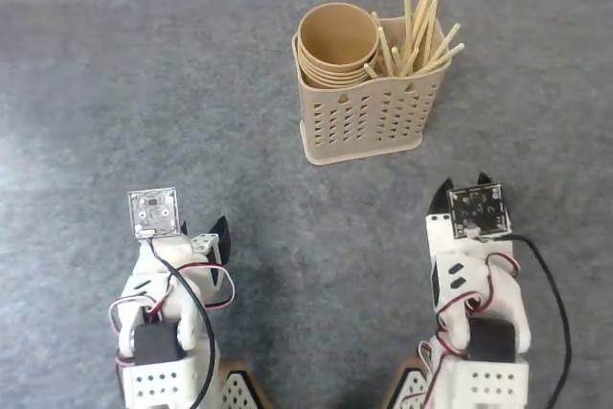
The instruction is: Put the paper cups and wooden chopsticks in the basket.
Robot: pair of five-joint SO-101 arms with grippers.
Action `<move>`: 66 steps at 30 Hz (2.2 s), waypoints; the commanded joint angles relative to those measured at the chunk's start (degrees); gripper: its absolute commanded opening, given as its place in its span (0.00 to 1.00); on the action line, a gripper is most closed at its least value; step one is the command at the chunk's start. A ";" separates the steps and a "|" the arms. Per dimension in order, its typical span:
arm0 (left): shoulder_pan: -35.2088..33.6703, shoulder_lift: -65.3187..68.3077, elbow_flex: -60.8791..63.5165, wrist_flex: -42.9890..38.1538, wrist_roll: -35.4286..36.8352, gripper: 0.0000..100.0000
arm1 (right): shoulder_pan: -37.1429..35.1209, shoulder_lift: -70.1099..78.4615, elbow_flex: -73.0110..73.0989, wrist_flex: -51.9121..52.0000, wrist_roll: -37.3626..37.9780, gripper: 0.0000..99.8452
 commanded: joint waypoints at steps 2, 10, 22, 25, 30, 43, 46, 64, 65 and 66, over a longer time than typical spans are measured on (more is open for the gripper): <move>1.85 -0.62 -0.22 1.41 0.44 0.20 | 0.40 -0.66 2.29 -1.27 -2.02 0.16; 8.79 -0.70 -0.22 4.75 0.26 0.20 | -1.27 -0.66 5.10 3.56 -19.96 0.16; 8.62 -0.79 -0.22 8.70 0.26 0.20 | -2.68 -0.57 5.10 21.58 -20.04 0.08; 8.53 -0.79 -0.22 8.44 0.26 0.20 | -2.68 -0.57 5.10 23.25 -19.87 0.03; 8.53 -0.97 -0.22 10.29 0.26 0.20 | -2.59 -0.57 5.10 27.30 -19.87 0.01; -0.88 -0.70 -0.22 10.20 0.26 0.00 | 7.34 -0.57 5.10 30.29 -19.87 0.01; 1.93 -0.70 -0.22 10.20 0.26 0.01 | 4.79 -0.57 5.10 30.29 -19.87 0.01; 5.63 -0.79 -0.22 10.20 0.26 0.01 | 4.18 -0.57 5.10 30.46 -9.32 0.01; 5.63 -0.79 -0.22 10.20 0.26 0.01 | 4.18 -0.57 5.10 30.46 -9.32 0.01; 5.63 -0.79 -0.22 10.20 0.26 0.01 | 4.18 -0.57 5.10 30.46 -9.32 0.01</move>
